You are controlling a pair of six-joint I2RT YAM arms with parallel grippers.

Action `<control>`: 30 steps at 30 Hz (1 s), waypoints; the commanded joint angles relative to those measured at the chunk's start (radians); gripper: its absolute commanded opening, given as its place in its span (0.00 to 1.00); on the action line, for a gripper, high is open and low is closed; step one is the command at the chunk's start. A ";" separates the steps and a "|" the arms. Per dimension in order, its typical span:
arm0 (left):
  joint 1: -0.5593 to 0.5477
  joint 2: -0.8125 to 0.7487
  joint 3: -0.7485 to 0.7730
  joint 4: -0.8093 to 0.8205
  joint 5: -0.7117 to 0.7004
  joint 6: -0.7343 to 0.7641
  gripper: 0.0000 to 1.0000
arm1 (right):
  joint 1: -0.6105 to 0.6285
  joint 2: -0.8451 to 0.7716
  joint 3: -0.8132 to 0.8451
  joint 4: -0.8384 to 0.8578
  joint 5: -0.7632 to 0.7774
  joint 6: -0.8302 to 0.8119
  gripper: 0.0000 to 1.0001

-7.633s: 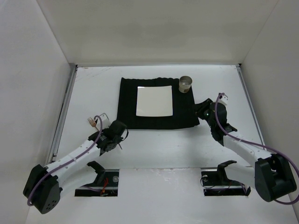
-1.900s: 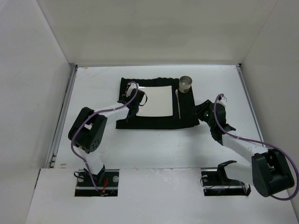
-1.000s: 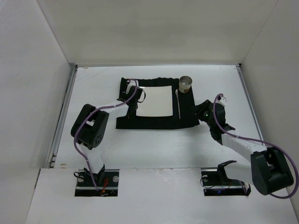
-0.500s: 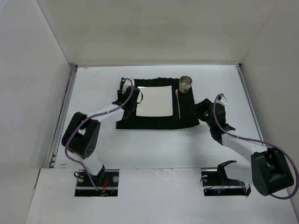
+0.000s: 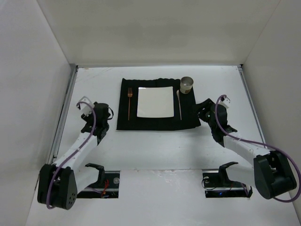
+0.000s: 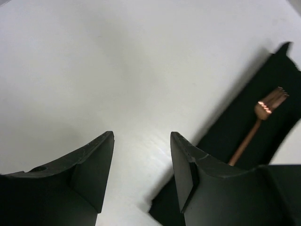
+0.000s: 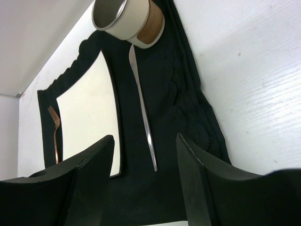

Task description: Set the dinner table for one person

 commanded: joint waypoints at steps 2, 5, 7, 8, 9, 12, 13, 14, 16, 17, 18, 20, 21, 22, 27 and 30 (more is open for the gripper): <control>0.095 -0.135 -0.069 -0.153 0.032 -0.170 0.48 | 0.011 -0.063 -0.011 0.041 0.111 -0.018 0.64; 0.112 -0.224 -0.118 -0.170 0.059 -0.152 0.43 | 0.011 -0.081 -0.026 0.039 0.183 -0.021 0.54; 0.100 -0.261 -0.129 -0.190 0.051 -0.140 0.42 | 0.011 -0.080 -0.028 0.036 0.201 -0.021 0.37; 0.094 -0.271 -0.132 -0.201 0.048 -0.137 0.42 | 0.011 -0.077 -0.028 0.036 0.200 -0.021 0.27; 0.092 -0.276 -0.130 -0.219 0.048 -0.137 0.42 | 0.011 -0.073 -0.026 0.032 0.194 -0.021 0.19; 0.087 -0.294 -0.124 -0.262 0.054 -0.149 0.43 | 0.011 -0.070 -0.017 0.013 0.171 -0.021 0.09; 0.080 -0.305 -0.127 -0.268 0.057 -0.149 0.43 | 0.009 -0.075 -0.018 0.015 0.168 -0.023 0.09; 0.074 -0.313 -0.129 -0.273 0.057 -0.149 0.44 | 0.008 -0.081 -0.023 0.022 0.168 -0.023 0.10; 0.054 -0.325 -0.130 -0.277 0.051 -0.144 0.46 | 0.008 -0.093 -0.029 0.027 0.177 -0.023 0.21; 0.045 -0.325 -0.130 -0.277 0.049 -0.141 0.47 | 0.008 -0.099 -0.031 0.028 0.181 -0.023 0.30; 0.040 -0.325 -0.129 -0.277 0.048 -0.140 0.48 | 0.004 -0.106 -0.035 0.035 0.184 -0.023 0.41; 0.032 -0.319 -0.127 -0.271 0.046 -0.143 0.51 | -0.002 -0.119 -0.045 0.042 0.192 -0.023 0.59; 0.032 -0.314 -0.129 -0.267 0.049 -0.146 0.52 | -0.005 -0.126 -0.048 0.044 0.197 -0.023 0.63; 0.032 -0.307 -0.130 -0.262 0.052 -0.149 0.53 | -0.006 -0.129 -0.049 0.044 0.198 -0.023 0.65; 0.009 -0.261 -0.136 -0.228 0.049 -0.149 0.55 | 0.000 -0.098 -0.040 0.047 0.204 -0.026 0.66; -0.017 -0.242 -0.153 -0.181 0.059 -0.134 0.52 | 0.000 -0.084 -0.038 0.048 0.206 -0.029 0.66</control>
